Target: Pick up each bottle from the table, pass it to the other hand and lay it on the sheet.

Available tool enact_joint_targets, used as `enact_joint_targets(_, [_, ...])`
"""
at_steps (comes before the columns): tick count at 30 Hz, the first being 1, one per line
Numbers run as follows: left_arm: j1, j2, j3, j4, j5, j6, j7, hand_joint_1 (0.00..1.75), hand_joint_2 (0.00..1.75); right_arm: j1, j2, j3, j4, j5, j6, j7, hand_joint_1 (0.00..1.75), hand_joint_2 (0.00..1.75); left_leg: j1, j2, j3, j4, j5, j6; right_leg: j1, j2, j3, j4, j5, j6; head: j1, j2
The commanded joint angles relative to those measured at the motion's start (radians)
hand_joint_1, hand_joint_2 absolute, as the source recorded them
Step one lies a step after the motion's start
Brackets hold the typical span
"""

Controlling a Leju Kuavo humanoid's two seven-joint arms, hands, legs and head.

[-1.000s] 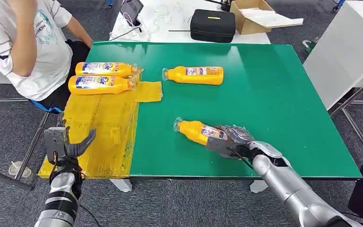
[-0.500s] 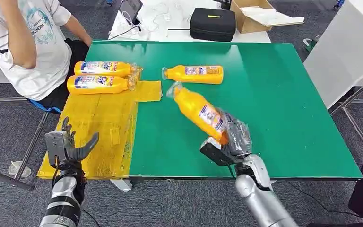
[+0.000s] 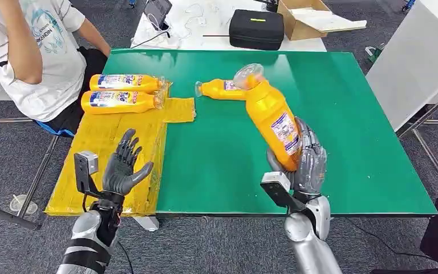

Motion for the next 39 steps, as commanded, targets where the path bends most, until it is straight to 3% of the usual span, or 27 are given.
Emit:
enact_joint_targets(1, [0.011, 0.067, -0.237, -0.082, 0.081, -0.102, 0.028, 0.00, 1.75, -0.052, 0.086, 0.056, 0.304, 0.000, 0.042, -0.050, 1.75, 1.75, 0.001, 0.002, 0.004, -0.001, -0.001, 0.000, 0.001, 0.001, 0.003, -0.001, 0.000, -0.001, 0.000, 0.000])
enact_joint_targets(8, [-0.036, 0.074, -0.344, -0.008, 0.083, -0.121, 0.006, 0.00, 1.75, -0.112, 0.146, 0.215, 0.475, 0.103, 0.007, -0.048, 1.75, 1.75, 0.001, 0.003, 0.002, -0.001, -0.001, 0.000, 0.002, 0.002, 0.002, -0.001, 0.000, -0.001, 0.000, 0.000])
enact_joint_targets(15, [-0.038, 0.075, -0.345, -0.002, 0.085, -0.122, 0.005, 0.00, 1.75, -0.116, 0.144, 0.218, 0.475, 0.101, 0.007, -0.046, 1.75, 1.75, 0.000, 0.002, 0.004, -0.001, -0.001, 0.001, 0.001, 0.000, 0.003, -0.001, -0.001, -0.001, 0.000, 0.000])
enact_joint_targets(20, [-0.074, 0.061, -0.365, 0.081, 0.099, -0.105, 0.026, 0.00, 1.75, -0.149, 0.168, 0.305, 0.517, 0.149, -0.049, -0.028, 1.75, 1.75, 0.000, 0.002, 0.004, -0.001, -0.001, 0.001, 0.001, 0.000, 0.003, 0.000, -0.001, -0.002, 0.000, 0.000])
enact_joint_targets(28, [-0.094, 0.041, -0.336, 0.152, 0.186, -0.099, 0.065, 0.00, 1.75, -0.127, 0.180, 0.310, 0.542, 0.241, -0.052, -0.005, 1.75, 1.75, 0.001, 0.001, 0.006, -0.002, -0.001, 0.001, 0.002, -0.001, 0.006, -0.002, -0.002, -0.002, 0.000, 0.000])
enact_joint_targets(37, [-0.095, 0.020, -0.281, 0.157, 0.272, -0.115, 0.078, 0.00, 1.75, -0.130, 0.191, 0.323, 0.592, 0.240, -0.052, -0.011, 1.75, 1.75, 0.001, 0.000, 0.002, -0.001, 0.000, 0.000, 0.002, -0.002, 0.002, -0.001, -0.001, -0.001, 0.000, 0.000])
enact_joint_targets(38, [-0.088, 0.018, -0.274, 0.144, 0.288, -0.124, 0.077, 0.00, 1.75, -0.132, 0.189, 0.326, 0.597, 0.243, -0.052, -0.006, 1.75, 1.75, 0.001, 0.000, 0.007, -0.002, -0.001, 0.002, 0.002, -0.003, 0.007, -0.001, -0.003, -0.002, 0.000, 0.000])
enact_joint_targets(39, [-0.081, 0.015, -0.259, 0.127, 0.320, -0.143, 0.075, 0.00, 1.75, -0.138, 0.189, 0.338, 0.614, 0.231, -0.051, -0.001, 1.75, 1.75, 0.001, 0.000, 0.002, -0.001, 0.000, 0.000, 0.002, -0.002, 0.002, -0.001, -0.001, -0.001, 0.000, 0.000])
